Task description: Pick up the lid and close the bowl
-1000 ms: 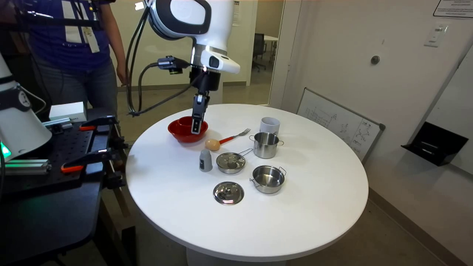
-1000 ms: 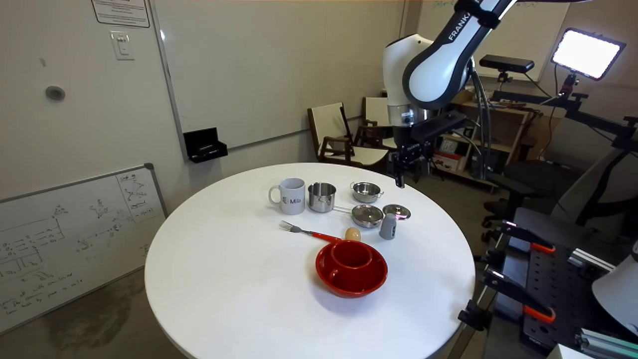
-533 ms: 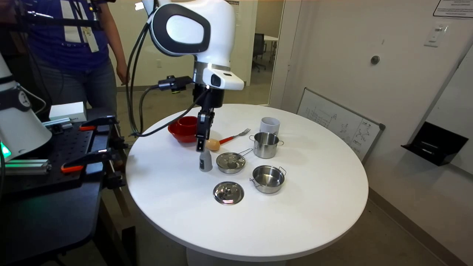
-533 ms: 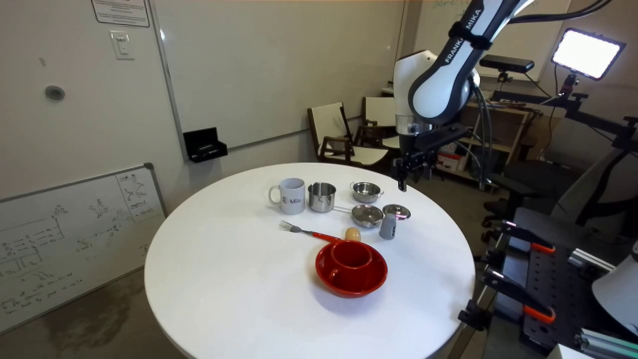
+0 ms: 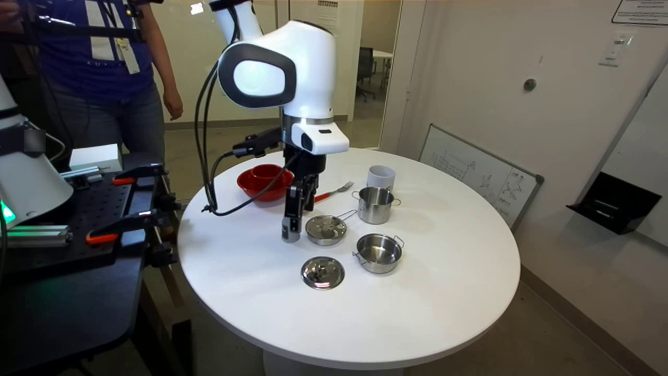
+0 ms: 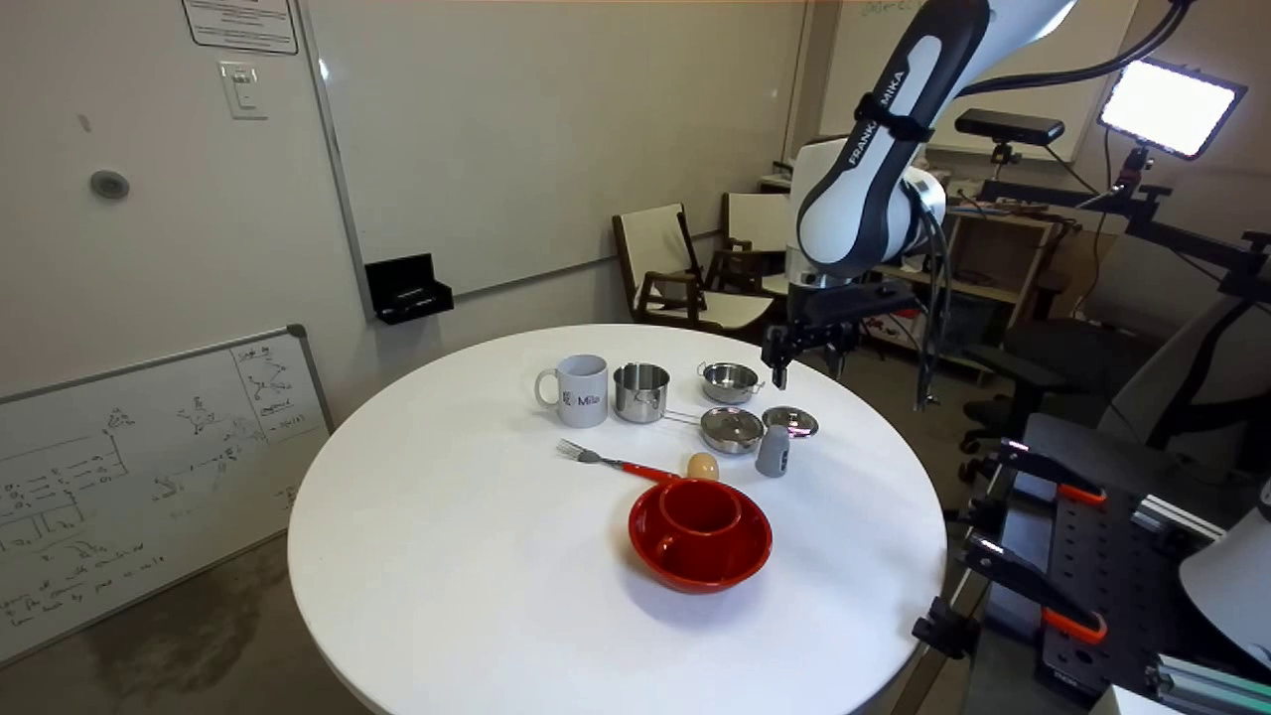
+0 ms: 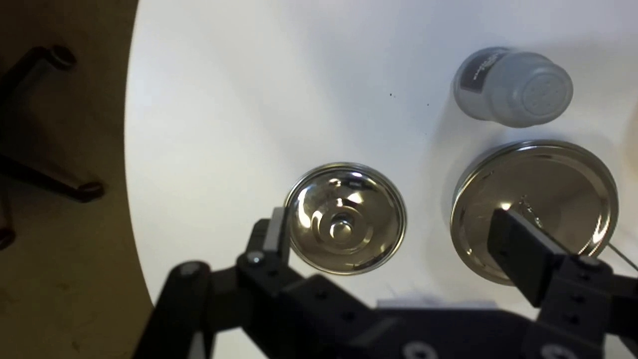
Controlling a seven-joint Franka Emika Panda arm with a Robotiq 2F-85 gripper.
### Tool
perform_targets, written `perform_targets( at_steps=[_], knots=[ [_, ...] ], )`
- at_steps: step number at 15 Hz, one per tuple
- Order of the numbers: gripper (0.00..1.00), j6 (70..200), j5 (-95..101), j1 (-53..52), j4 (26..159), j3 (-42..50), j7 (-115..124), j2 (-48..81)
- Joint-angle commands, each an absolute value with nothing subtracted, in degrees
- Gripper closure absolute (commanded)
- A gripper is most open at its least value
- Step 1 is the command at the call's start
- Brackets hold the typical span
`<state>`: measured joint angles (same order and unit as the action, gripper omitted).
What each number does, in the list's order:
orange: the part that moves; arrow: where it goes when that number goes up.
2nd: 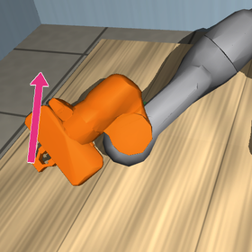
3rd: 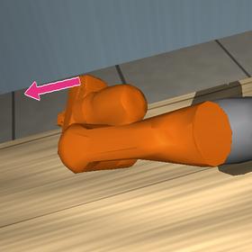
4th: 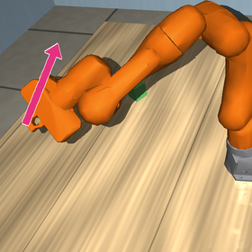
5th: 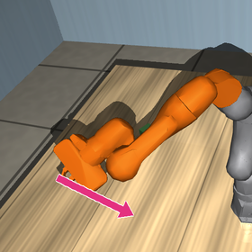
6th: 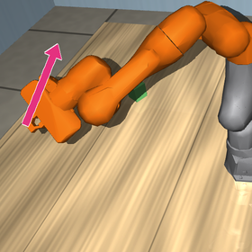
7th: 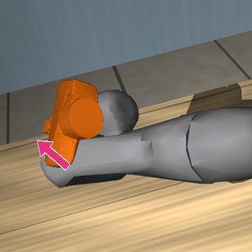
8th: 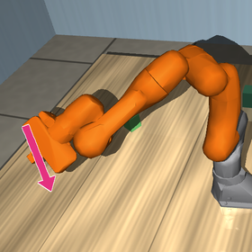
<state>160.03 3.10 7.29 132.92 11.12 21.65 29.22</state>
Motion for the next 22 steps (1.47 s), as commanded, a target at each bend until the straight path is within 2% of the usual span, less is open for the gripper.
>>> perform_targets(
  at_steps=[1,6,22],
  knots=[
    [0.00,162.57,-2.35,6.79,130.75,12.32,22.33,32.70],
    [0.00,162.18,-5.63,5.02,127.81,14.98,25.63,36.73],
    [0.00,157.50,-9.00,6.66,116.29,14.49,24.61,47.75]
  ],
)
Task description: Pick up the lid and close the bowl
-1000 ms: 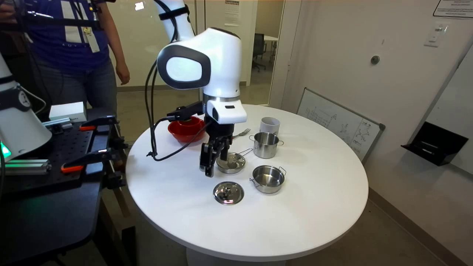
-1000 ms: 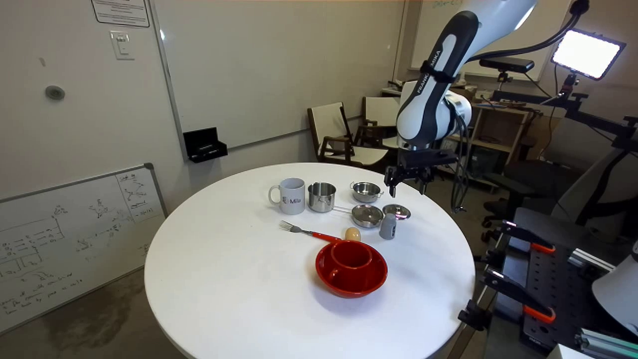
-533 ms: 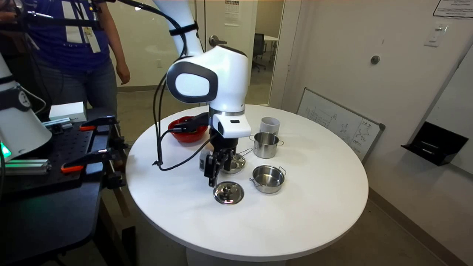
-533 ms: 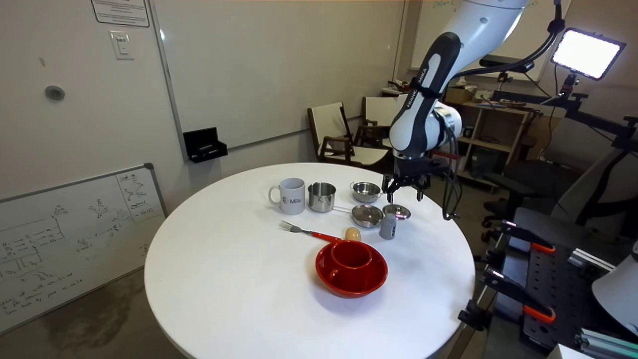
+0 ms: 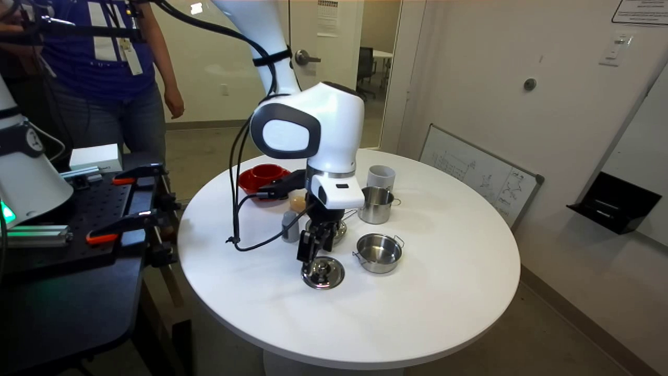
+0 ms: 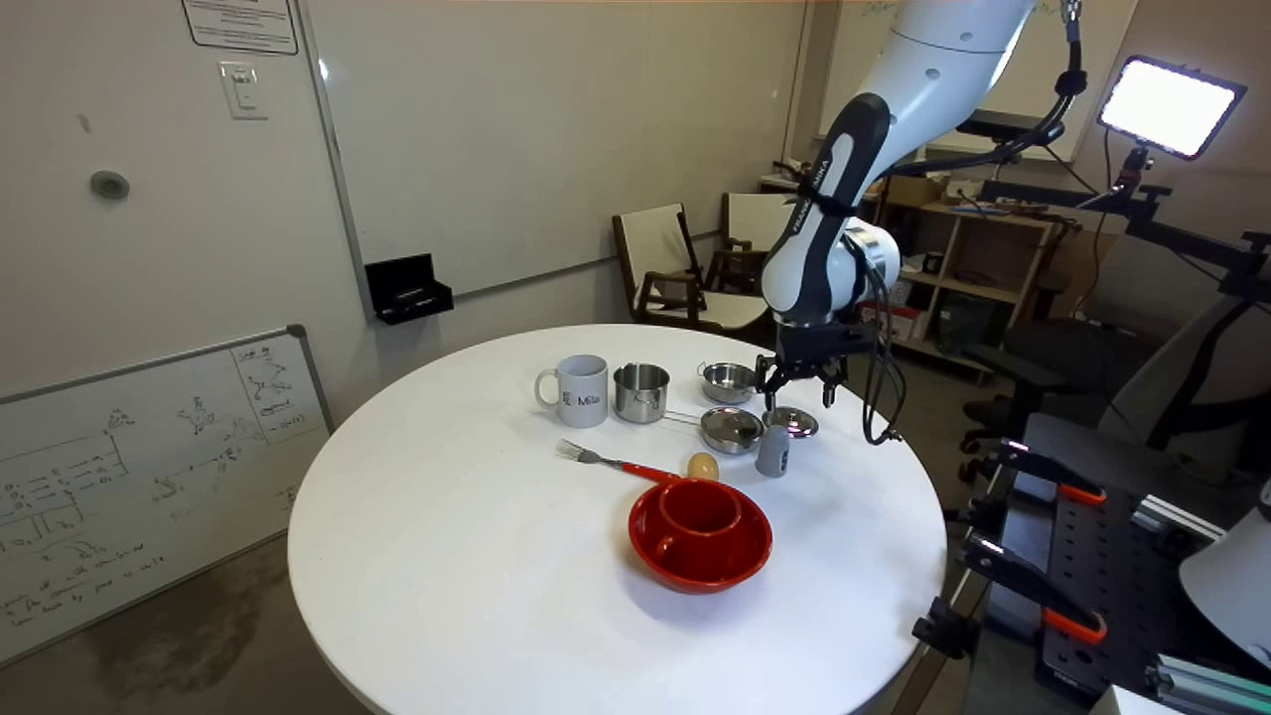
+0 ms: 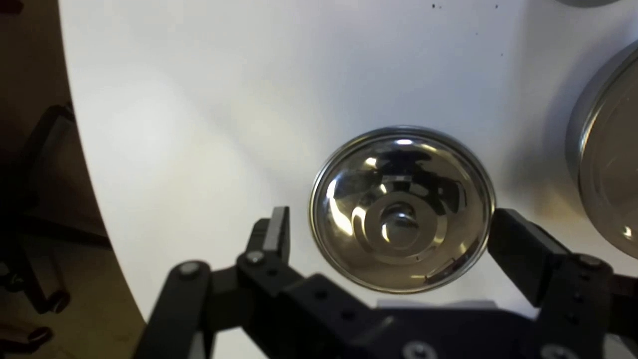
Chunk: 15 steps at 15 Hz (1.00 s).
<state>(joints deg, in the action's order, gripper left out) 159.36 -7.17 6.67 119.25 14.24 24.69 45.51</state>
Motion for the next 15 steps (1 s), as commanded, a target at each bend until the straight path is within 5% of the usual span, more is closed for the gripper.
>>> perform_targets(
  at_steps=[1,12,15],
  knots=[
    [0.17,157.29,-9.23,6.77,116.04,14.45,24.66,48.04],
    [1.00,155.85,-9.95,7.04,114.47,14.63,24.65,48.93],
    [0.95,155.34,-9.94,7.13,114.24,14.38,24.49,49.09]
  ],
)
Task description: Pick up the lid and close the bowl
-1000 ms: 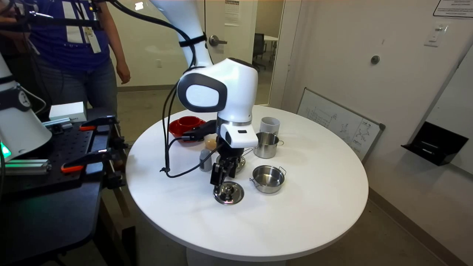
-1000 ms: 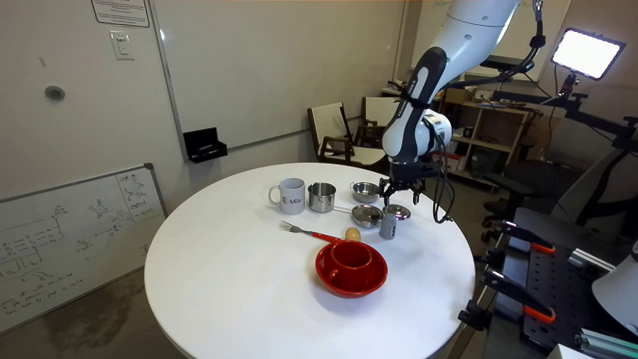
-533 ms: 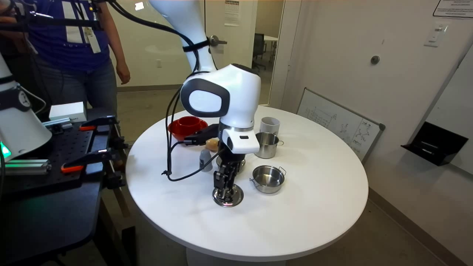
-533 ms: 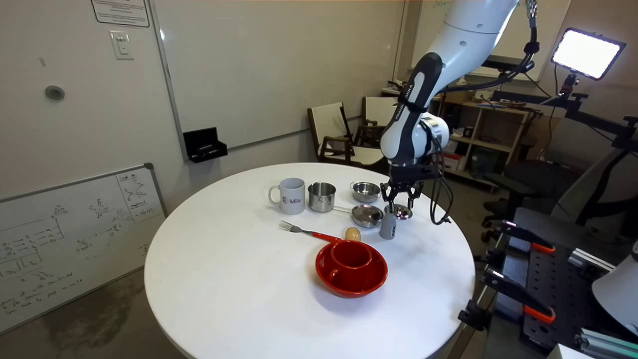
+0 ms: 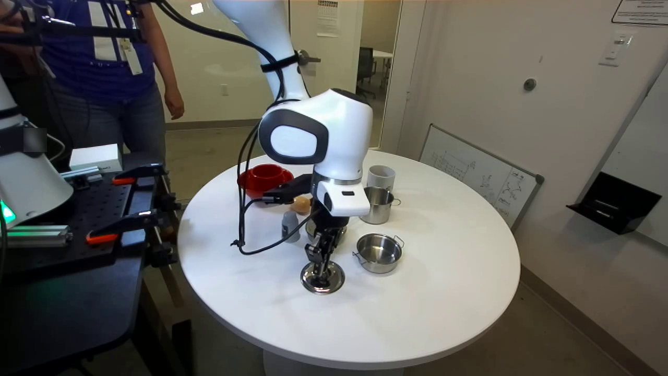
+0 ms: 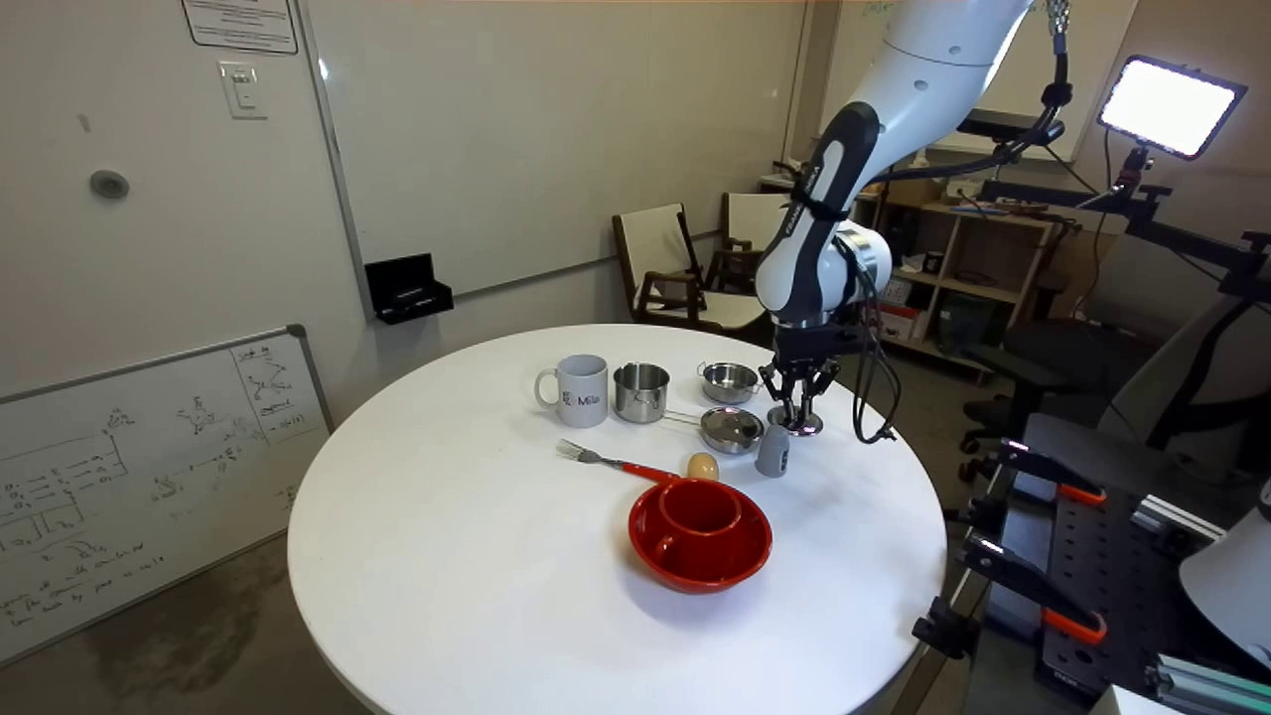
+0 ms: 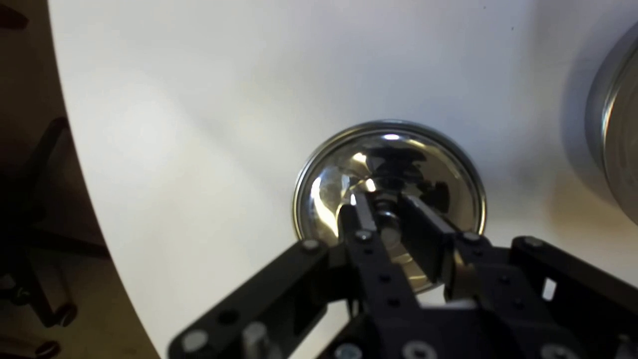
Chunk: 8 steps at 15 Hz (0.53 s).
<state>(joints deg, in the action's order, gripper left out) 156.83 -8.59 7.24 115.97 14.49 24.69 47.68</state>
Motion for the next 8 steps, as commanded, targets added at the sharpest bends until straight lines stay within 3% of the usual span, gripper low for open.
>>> perform_targets(
  at_steps=[1,8],
  knots=[
    [0.95,155.19,-9.94,7.16,114.19,14.32,24.46,49.11],
    [0.95,154.40,-8.96,4.33,118.59,16.35,25.69,43.46]
  ],
)
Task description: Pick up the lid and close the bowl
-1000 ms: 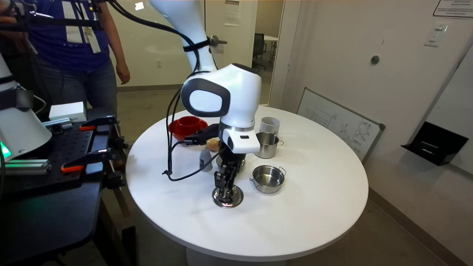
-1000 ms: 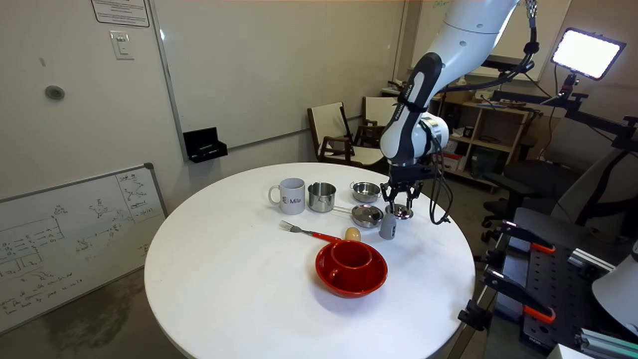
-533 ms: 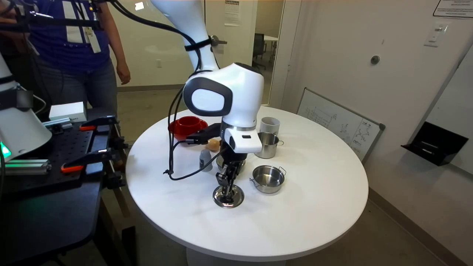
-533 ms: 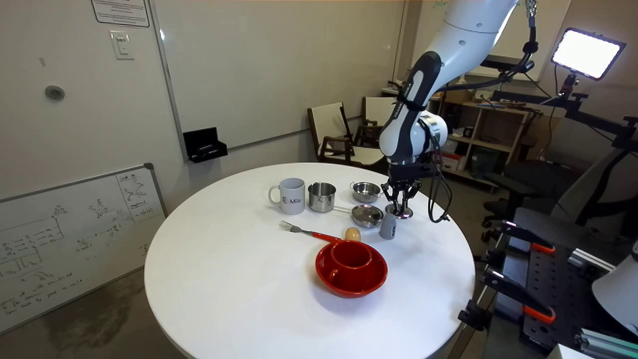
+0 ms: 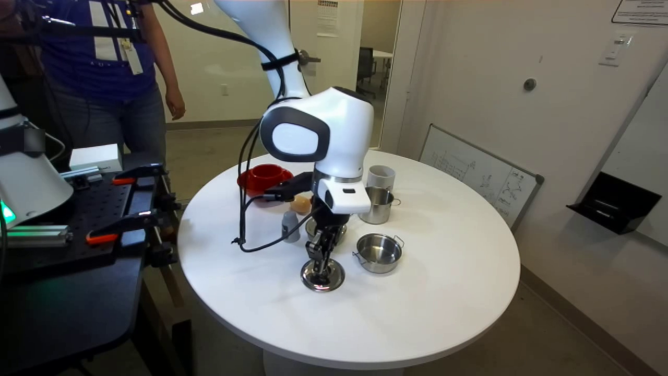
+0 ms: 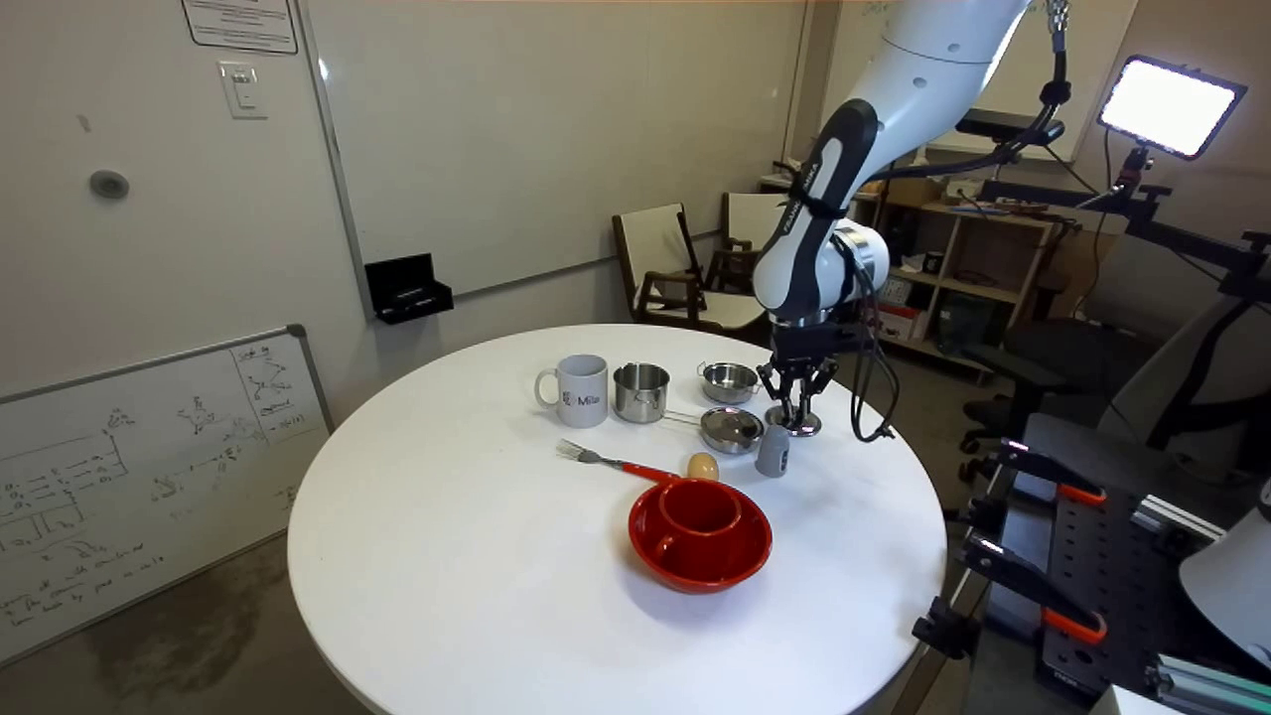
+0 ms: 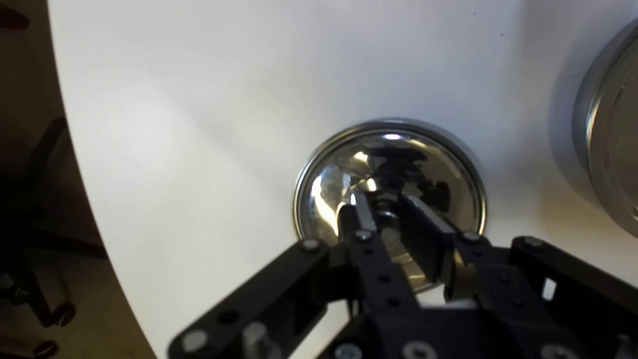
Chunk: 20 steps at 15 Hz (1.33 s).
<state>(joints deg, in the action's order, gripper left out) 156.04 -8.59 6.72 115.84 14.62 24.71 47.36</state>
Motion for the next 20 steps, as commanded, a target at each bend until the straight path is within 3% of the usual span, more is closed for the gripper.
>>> perform_targets(
  at_steps=[1,7,20],
  knots=[
    [0.95,153.82,-8.52,3.56,119.26,16.97,25.86,42.31],
    [0.95,149.15,-1.67,-1.84,121.65,20.48,23.93,34.70],
    [0.95,139.23,7.93,1.41,104.39,8.30,0.27,38.89]
  ],
)
